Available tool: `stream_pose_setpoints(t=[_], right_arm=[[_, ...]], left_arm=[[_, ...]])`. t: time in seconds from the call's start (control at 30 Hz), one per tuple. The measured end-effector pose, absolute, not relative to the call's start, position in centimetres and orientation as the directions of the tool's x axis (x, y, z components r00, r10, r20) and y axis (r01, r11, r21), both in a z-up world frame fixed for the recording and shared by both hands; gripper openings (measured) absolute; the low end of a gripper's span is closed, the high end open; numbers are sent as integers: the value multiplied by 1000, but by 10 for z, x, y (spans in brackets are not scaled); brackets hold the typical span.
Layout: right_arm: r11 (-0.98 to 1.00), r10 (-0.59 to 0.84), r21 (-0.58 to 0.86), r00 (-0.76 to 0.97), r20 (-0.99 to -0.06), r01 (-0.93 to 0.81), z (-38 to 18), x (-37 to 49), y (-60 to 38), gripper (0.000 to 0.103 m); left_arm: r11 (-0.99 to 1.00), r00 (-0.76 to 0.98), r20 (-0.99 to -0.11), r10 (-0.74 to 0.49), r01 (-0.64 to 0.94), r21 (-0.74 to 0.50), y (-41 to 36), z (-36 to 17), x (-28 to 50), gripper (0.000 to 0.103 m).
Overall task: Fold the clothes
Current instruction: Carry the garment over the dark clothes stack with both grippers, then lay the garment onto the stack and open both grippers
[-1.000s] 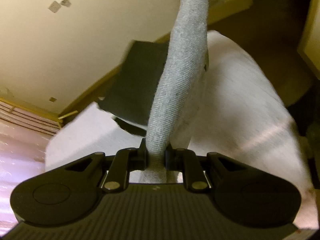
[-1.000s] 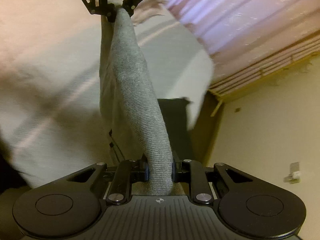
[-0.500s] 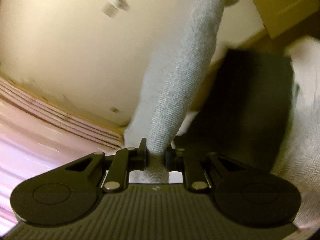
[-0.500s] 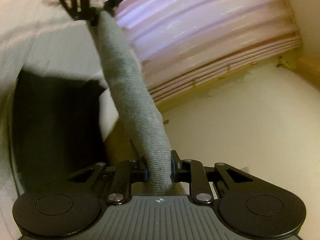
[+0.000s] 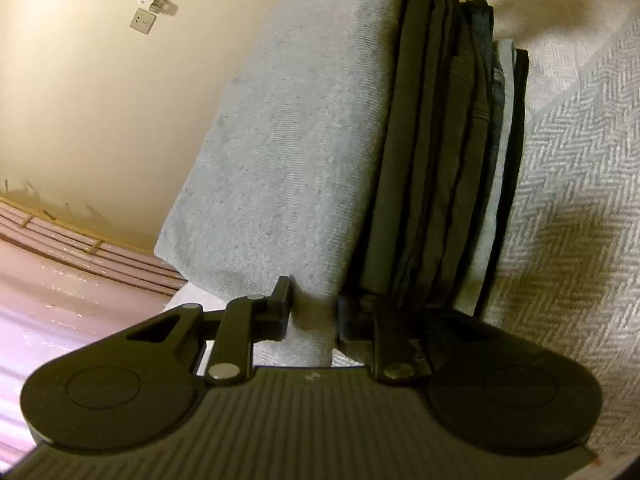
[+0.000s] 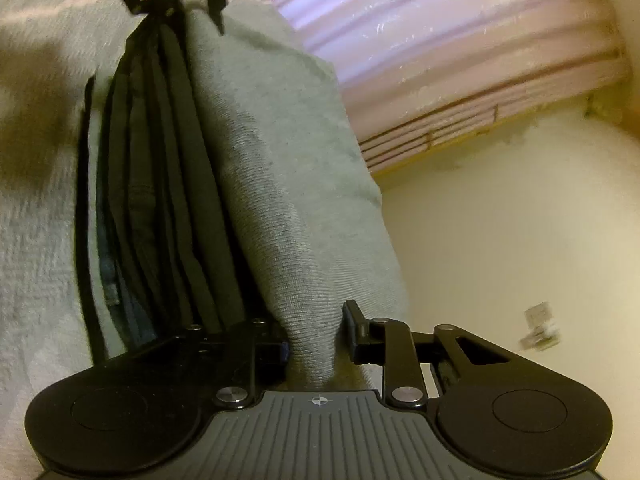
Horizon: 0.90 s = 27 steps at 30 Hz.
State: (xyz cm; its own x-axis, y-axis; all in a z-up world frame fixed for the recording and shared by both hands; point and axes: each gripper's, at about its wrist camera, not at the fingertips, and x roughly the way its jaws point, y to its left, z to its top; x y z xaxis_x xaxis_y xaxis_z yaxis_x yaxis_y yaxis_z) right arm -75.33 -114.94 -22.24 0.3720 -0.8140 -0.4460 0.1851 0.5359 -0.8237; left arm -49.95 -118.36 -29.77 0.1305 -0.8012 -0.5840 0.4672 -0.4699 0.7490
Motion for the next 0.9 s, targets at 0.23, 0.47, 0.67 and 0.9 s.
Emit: stream_pose_setpoints(t=[0.23,0.47,0.67,0.9], right_arm=[[534,-821,-803,394,-415,267,-176,-747,-1139,18],[534,-821,-821,353,-448,201,-218,-761,-1142,19],[519,-824,-836,361,-436,177,-226,-758,-1126,23],[642,-765,-707,314,-562,298,-182,-757,-1116,30]], left_arm=[[-377,146,-513,-846,516,769,-1160,-263,-503,14],[-415,137,-548,-825,510,753,-1157,-301,-518,13],[-420,128,-545,-829,502,756,-1148,-309,-512,13],[-423,131,-632,-764,638,643,-1140,-275,-501,24]])
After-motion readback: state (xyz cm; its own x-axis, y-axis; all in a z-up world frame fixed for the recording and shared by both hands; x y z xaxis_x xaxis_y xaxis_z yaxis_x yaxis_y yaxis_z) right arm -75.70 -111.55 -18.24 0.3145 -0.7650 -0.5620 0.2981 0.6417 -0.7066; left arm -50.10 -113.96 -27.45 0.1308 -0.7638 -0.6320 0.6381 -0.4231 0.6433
